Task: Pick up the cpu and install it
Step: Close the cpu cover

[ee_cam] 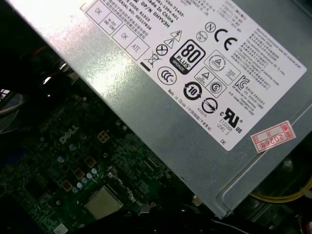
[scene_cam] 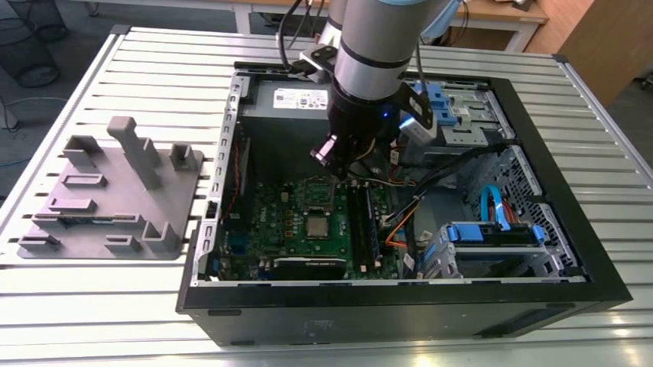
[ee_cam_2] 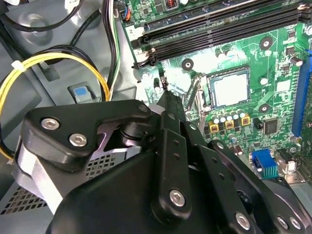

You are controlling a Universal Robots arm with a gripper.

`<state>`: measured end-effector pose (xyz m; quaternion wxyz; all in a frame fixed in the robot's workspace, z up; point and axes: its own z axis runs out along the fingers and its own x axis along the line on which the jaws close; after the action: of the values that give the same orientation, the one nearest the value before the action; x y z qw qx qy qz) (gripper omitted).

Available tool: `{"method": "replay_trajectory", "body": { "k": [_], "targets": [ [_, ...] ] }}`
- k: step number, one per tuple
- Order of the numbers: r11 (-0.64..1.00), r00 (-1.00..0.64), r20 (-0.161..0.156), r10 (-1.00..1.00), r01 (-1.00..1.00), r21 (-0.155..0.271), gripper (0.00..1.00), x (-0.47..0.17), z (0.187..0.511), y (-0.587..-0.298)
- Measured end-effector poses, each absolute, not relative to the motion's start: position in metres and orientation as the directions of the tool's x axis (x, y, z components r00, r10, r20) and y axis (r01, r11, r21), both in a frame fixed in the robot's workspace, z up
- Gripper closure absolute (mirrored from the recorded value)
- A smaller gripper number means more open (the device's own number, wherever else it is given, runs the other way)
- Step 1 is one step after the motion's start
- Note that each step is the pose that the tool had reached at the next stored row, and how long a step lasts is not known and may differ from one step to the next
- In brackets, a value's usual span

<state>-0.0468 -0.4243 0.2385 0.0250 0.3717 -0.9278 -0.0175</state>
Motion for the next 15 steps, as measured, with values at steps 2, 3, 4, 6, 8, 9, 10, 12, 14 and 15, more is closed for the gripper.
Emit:
{"method": "replay_trajectory", "body": {
  "k": [2,3,4,6,8,9,10,12,14,15],
  "targets": [
    [0.723,-0.722,0.034,-0.691,-0.689,0.05,0.89,-0.047,0.239,-0.424],
    [0.723,-0.722,0.035,-0.691,-0.689,0.05,0.89,-0.047,0.239,-0.424],
    [0.723,-0.722,0.035,-0.691,-0.689,0.05,0.89,-0.046,0.24,-0.424],
    [0.723,-0.722,0.035,-0.691,-0.689,0.05,0.89,-0.046,0.242,-0.424],
    [0.723,-0.722,0.035,-0.691,-0.689,0.05,0.89,-0.045,0.244,-0.424],
    [0.723,-0.722,0.036,-0.691,-0.689,0.051,0.89,-0.045,0.245,-0.424],
    [0.723,-0.722,0.037,-0.691,-0.689,0.051,0.89,-0.044,0.248,-0.424],
    [0.723,-0.722,0.037,-0.69,-0.689,0.051,0.89,-0.044,0.249,-0.424],
    [0.723,-0.722,0.039,-0.691,-0.689,0.049,0.89,-0.044,0.249,-0.424],
    [0.723,-0.722,0.04,-0.691,-0.689,0.048,0.89,-0.044,0.249,-0.424]
  ]
}}
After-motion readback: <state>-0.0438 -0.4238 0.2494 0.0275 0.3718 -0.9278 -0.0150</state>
